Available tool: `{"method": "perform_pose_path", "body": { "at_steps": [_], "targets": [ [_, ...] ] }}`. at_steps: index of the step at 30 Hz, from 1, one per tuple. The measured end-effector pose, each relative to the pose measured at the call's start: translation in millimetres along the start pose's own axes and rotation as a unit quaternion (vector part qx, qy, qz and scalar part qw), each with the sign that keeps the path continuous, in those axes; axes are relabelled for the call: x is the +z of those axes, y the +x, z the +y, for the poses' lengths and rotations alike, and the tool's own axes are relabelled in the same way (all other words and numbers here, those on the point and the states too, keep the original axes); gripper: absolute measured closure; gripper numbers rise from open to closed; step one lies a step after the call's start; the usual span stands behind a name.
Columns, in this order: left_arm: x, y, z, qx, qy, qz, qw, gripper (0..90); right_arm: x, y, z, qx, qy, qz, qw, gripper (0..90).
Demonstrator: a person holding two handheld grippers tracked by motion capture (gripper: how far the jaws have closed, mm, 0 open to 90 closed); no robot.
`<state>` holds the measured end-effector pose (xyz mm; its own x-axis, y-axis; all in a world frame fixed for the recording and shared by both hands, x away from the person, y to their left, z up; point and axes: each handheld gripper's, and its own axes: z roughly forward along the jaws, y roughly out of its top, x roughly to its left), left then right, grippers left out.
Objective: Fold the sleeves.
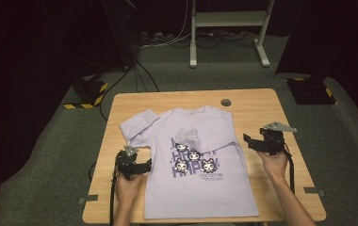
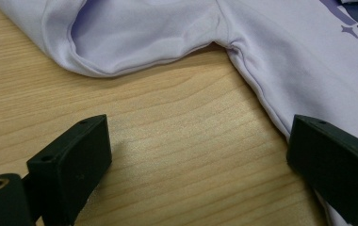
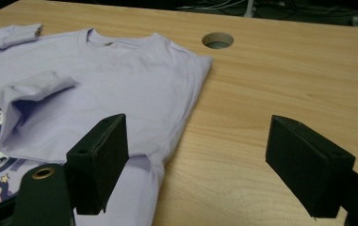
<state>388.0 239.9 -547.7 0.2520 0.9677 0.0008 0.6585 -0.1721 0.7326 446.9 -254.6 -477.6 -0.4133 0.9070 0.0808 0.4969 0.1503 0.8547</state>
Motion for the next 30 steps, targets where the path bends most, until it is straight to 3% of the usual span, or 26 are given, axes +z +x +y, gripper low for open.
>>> {"method": "perform_pose_path", "body": {
  "at_steps": [10,17,20,24,27,30],
  "targets": [
    [0.0,0.0,0.0,0.000,0.000,0.000,1.0000,7.3,-1.6,-16.3,-27.4,0.018,0.010,-0.018,0.9996,21.0],
    [0.1,0.1,0.0,-0.001,0.000,0.001,1.0000,7.4,-2.7,-19.7,-37.8,0.020,0.018,-0.027,0.9993,21.0],
    [0.1,0.1,0.1,-0.001,0.000,0.001,1.0000,7.4,-1.9,-19.0,-44.2,0.008,0.031,-0.044,0.9985,21.0],
    [0.1,0.1,0.1,-0.001,0.000,0.001,1.0000,7.4,0.9,-14.9,-48.7,-0.032,0.052,-0.077,0.9952,22.2],
    [0.1,0.1,0.1,-0.001,0.000,0.001,1.0000,7.4,2.5,-14.0,-50.9,-0.044,0.059,-0.085,0.9937,22.5],
    [0.1,0.1,0.1,-0.001,0.000,0.001,1.0000,7.4,9.2,-15.5,-57.1,-0.041,0.079,-0.082,0.9927,22.0]
  ]
}}
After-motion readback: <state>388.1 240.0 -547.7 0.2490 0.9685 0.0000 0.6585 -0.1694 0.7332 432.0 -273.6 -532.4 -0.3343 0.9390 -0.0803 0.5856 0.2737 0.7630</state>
